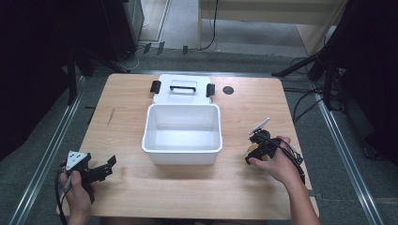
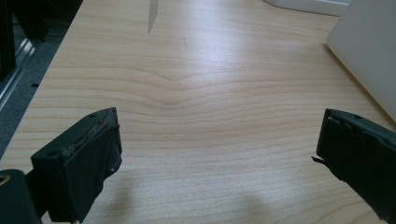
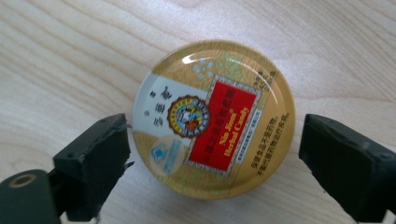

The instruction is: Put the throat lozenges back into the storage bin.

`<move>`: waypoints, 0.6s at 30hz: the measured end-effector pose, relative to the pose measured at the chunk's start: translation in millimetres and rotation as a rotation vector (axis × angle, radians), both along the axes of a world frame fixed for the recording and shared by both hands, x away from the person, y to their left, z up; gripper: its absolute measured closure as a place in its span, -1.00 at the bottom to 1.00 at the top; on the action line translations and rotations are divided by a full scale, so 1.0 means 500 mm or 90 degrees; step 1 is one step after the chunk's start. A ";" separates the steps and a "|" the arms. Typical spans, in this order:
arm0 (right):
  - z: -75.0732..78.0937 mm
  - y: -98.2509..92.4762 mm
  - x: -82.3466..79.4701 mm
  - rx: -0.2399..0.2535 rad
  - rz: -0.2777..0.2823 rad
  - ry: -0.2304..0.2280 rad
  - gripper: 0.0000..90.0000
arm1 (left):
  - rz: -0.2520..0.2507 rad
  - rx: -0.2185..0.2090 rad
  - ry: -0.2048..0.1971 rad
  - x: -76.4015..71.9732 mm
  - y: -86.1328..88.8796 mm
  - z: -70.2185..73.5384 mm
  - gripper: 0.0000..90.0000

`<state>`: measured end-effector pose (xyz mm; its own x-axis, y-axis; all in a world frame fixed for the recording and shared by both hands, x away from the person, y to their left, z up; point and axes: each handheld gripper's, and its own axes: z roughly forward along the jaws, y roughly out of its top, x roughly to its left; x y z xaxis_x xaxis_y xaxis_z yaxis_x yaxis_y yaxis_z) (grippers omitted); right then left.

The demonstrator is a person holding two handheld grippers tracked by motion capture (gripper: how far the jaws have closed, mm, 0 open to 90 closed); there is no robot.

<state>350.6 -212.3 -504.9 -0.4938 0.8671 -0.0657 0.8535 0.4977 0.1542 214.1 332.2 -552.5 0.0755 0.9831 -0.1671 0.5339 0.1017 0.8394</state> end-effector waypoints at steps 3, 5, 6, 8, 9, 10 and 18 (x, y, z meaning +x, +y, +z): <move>-0.002 0.006 0.004 -0.014 -0.001 -0.006 -0.70 | -0.001 0.000 0.000 0.000 0.000 0.000 -0.98; -0.003 0.010 0.005 -0.013 0.004 -0.003 -0.62 | -0.002 0.001 0.000 0.000 0.000 0.000 -0.98; -0.003 0.012 0.005 -0.012 0.007 -0.002 -0.57 | -0.002 0.001 0.000 0.000 0.000 0.000 -0.98; -0.001 0.015 0.007 -0.008 0.007 0.005 -0.55 | -0.003 0.000 0.000 0.000 0.000 0.000 -0.98; -0.001 0.015 0.007 -0.008 0.007 0.005 -0.55 | -0.003 0.000 0.000 0.000 0.000 0.000 -0.98; 0.002 0.015 0.009 -0.003 0.002 0.005 -0.55 | -0.003 0.000 0.000 0.000 0.000 0.000 -0.98; 0.035 0.017 0.011 0.014 0.023 -0.013 -0.55 | -0.003 0.000 -0.001 0.001 0.000 0.000 -0.98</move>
